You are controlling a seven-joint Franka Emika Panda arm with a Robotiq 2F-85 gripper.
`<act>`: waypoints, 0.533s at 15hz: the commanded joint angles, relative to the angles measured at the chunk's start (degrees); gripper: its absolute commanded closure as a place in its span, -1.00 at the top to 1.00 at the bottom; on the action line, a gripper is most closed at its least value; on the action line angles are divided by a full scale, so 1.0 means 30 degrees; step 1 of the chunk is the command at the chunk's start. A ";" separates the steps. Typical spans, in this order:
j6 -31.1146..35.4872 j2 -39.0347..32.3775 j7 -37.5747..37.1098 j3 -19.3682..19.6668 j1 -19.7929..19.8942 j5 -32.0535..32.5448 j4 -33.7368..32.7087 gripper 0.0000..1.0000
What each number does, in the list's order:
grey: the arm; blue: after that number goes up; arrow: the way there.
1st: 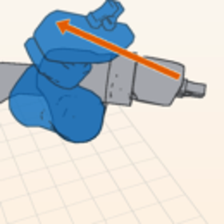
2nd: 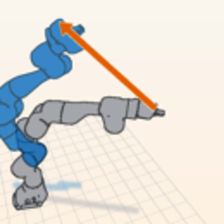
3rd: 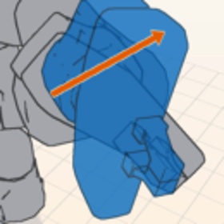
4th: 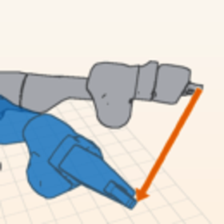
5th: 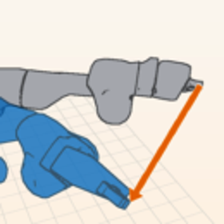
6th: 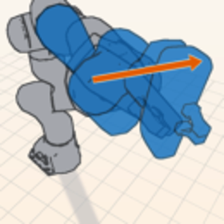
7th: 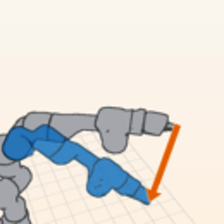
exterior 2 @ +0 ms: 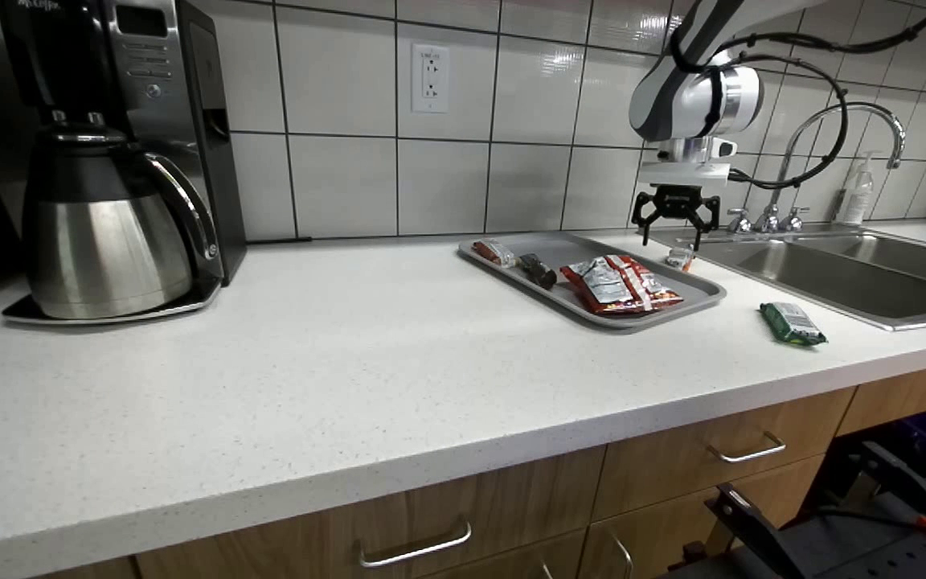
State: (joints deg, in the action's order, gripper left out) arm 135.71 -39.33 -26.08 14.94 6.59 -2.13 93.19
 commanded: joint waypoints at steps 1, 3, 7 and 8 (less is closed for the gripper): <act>-0.0367 -0.0754 -0.0591 0.0069 0.0222 -0.0194 -0.1070 1.00; -0.0355 -0.0957 -0.0656 0.0140 0.0215 -0.0136 -0.1183 1.00; -0.0440 -0.1017 -0.0483 0.0191 0.0216 -0.0096 -0.1123 1.00; -0.0382 -0.1001 -0.0455 0.0218 0.0188 -0.0050 -0.1044 1.00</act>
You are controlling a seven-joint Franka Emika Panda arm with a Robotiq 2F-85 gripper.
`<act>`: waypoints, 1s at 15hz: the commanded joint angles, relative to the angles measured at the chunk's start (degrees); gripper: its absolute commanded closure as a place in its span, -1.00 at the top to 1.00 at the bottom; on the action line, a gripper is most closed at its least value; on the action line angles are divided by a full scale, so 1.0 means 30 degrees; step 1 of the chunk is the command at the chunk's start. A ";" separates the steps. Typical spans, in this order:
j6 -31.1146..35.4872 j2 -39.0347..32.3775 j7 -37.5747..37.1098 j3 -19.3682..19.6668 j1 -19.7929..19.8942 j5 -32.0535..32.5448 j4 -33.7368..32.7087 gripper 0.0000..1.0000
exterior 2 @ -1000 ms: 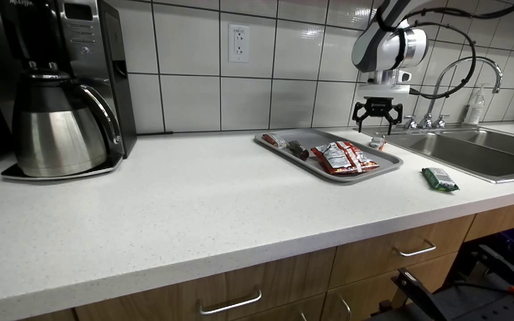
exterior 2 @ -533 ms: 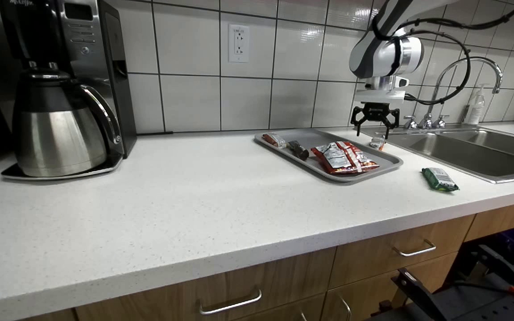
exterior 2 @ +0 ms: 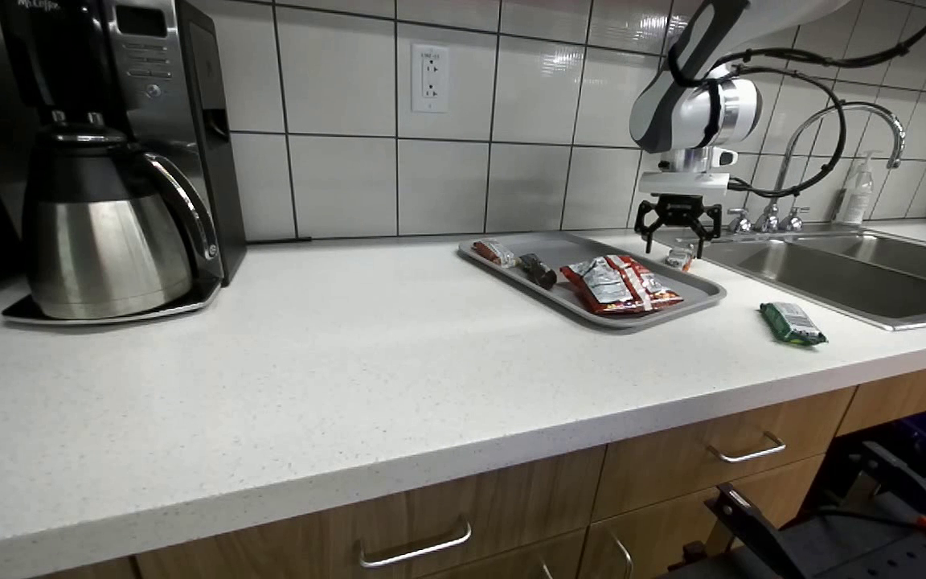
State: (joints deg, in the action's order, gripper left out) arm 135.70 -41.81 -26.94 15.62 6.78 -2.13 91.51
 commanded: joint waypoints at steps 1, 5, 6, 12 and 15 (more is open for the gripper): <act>-0.0371 -0.0170 -0.0145 -0.0002 0.0122 -0.0038 -0.0456 1.00; -0.0299 0.0012 -0.0035 -0.0007 0.0161 -0.0055 -0.0407 0.16; -0.0325 -0.0014 -0.0060 0.0011 0.0157 -0.0045 -0.0456 0.02; -0.0364 -0.0004 -0.0105 0.0093 0.0141 -0.0010 -0.0472 -0.62; -0.0499 0.0328 0.0017 0.0080 0.0136 -0.0019 -0.0332 -0.62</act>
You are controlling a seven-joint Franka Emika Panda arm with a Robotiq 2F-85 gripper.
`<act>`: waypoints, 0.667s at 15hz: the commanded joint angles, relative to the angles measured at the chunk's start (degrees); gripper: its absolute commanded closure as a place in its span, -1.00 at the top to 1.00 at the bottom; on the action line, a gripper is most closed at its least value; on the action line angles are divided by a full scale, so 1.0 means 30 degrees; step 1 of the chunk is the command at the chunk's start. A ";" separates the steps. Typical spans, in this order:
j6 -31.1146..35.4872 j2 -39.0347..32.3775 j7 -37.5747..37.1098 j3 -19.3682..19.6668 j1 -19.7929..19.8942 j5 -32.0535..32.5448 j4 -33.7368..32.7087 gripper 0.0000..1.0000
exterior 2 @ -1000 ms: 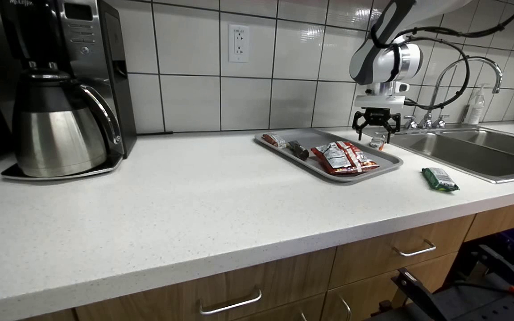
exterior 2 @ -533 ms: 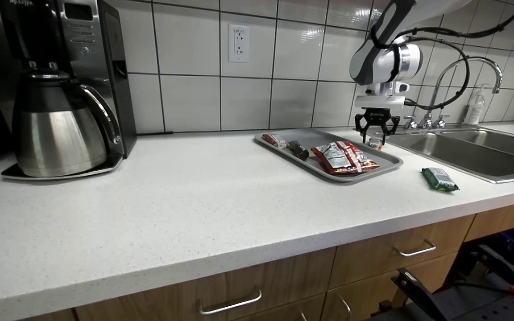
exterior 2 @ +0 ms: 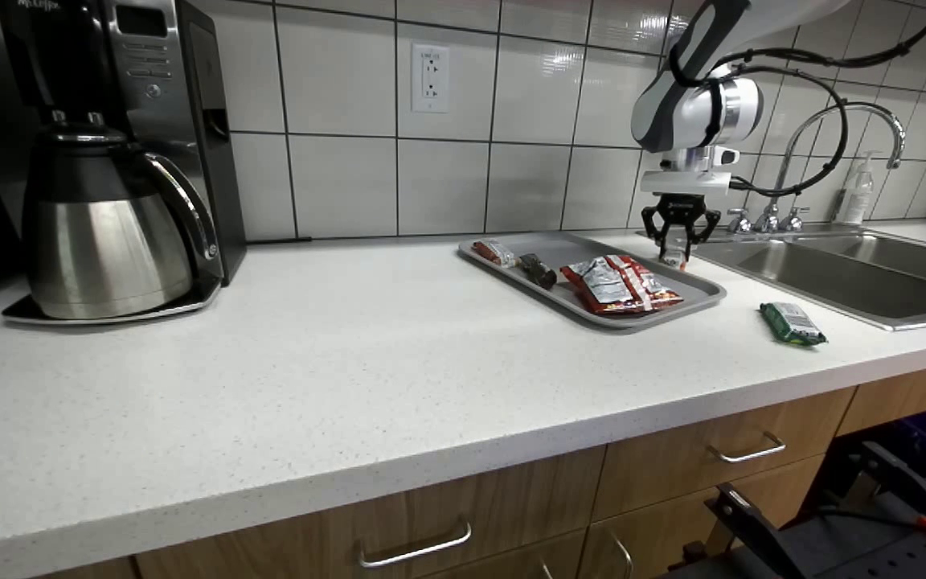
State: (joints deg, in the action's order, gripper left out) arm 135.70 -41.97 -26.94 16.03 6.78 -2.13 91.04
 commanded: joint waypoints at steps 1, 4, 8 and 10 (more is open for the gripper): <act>-0.0513 0.0538 0.0078 -0.0094 0.0145 -0.0060 -0.0115 -0.62; -0.0540 0.0962 0.0170 -0.0189 0.0127 -0.0121 -0.0034 -0.62; -0.0568 0.1188 0.0034 -0.0310 -0.0012 -0.0111 -0.0287 -0.62; -0.0615 0.1225 0.0041 -0.0471 -0.0097 -0.0113 -0.0453 -0.62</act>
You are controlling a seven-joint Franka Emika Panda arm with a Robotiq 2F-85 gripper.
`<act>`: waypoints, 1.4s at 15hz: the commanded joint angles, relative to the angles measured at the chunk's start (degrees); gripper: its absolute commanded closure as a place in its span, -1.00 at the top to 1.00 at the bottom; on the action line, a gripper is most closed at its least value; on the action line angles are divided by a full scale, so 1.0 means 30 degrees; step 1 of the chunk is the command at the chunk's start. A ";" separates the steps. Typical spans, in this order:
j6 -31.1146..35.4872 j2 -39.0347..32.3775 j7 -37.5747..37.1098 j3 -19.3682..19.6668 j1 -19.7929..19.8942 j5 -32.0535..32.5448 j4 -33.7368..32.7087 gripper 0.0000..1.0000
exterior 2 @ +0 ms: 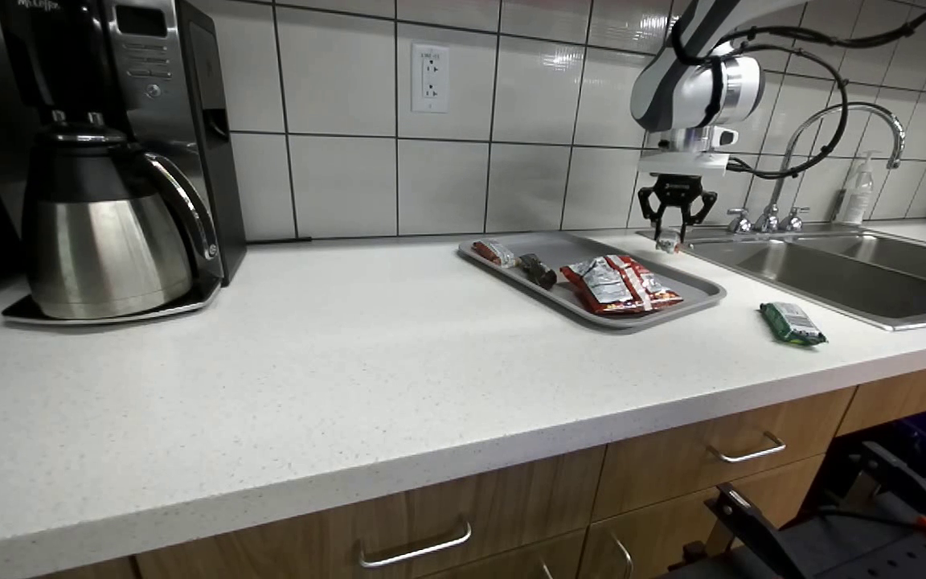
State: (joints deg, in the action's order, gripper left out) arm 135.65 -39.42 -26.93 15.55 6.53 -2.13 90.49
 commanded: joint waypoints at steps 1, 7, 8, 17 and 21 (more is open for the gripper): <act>-0.0623 0.0383 0.0006 -0.0375 -0.0111 -0.0103 -0.0352 -0.62; -0.0797 0.0146 -0.0087 -0.0850 -0.0672 -0.0097 -0.1230 -0.62; -0.0791 0.0103 -0.0059 -0.0905 -0.0761 -0.0079 -0.1372 -0.62; -0.1048 -0.0845 -0.0466 -0.1096 -0.1830 0.0211 -0.2486 -0.62; -0.1183 -0.1247 -0.0522 -0.1104 -0.2315 0.0336 -0.2954 -0.62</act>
State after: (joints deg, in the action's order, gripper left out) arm 134.86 -41.75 -26.94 12.55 0.12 -2.09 84.98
